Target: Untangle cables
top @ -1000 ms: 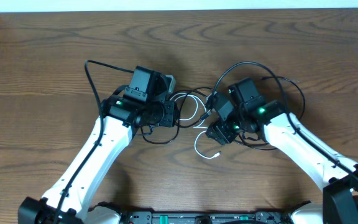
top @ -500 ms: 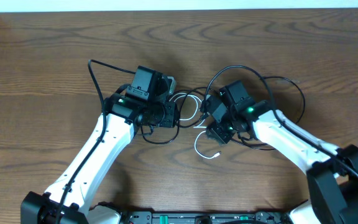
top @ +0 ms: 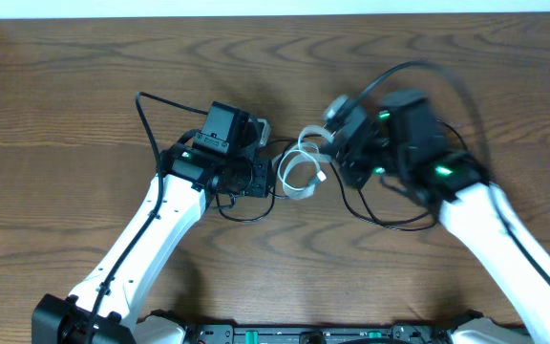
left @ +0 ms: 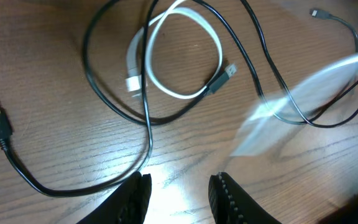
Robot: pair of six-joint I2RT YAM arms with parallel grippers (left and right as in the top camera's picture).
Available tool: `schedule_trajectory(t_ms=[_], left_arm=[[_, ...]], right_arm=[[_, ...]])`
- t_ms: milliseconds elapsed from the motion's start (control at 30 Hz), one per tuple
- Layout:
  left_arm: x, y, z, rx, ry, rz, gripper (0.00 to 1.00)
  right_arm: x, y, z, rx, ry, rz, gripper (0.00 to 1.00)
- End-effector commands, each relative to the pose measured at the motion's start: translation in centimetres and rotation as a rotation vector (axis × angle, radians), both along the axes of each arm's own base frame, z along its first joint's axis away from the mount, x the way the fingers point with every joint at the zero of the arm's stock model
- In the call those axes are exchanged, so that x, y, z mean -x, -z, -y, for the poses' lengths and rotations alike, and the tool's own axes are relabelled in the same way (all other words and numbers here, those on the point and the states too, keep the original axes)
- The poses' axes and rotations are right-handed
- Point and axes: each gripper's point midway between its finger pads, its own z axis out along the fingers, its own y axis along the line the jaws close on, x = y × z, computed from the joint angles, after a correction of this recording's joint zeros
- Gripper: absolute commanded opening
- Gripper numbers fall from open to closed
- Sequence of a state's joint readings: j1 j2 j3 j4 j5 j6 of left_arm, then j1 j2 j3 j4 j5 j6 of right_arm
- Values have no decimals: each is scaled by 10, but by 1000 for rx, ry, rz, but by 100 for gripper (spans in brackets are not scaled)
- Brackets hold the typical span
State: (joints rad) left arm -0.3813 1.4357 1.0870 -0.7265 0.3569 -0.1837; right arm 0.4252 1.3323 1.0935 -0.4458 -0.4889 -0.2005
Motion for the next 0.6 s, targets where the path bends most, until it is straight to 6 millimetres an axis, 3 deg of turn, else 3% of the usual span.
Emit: schedule_trajectory(t_ms=[0, 33, 67, 167, 300, 467, 533, 567], left_arm=[[-4, -4, 1, 6, -8, 6, 37], [-4, -4, 1, 6, -8, 6, 36], [-4, -4, 1, 6, -8, 6, 36], [-4, -5, 2, 19, -14, 0, 36], [-6, -10, 11, 65, 5, 11, 37], [-7, -10, 11, 65, 4, 13, 36], [-6, -10, 10, 64, 4, 11, 37], [-5, -9, 10, 63, 4, 7, 36]], right_arm=[[12, -85, 6, -149, 8, 193, 1], [19, -108, 9, -180, 8, 267, 1], [23, -119, 11, -195, 7, 302, 1], [31, -137, 17, -211, 21, 358, 1], [34, -138, 20, -206, 31, 357, 1], [23, -131, 25, -187, 92, 334, 1], [6, -125, 39, -132, 201, 349, 1], [-11, -121, 56, -77, 320, 374, 4]])
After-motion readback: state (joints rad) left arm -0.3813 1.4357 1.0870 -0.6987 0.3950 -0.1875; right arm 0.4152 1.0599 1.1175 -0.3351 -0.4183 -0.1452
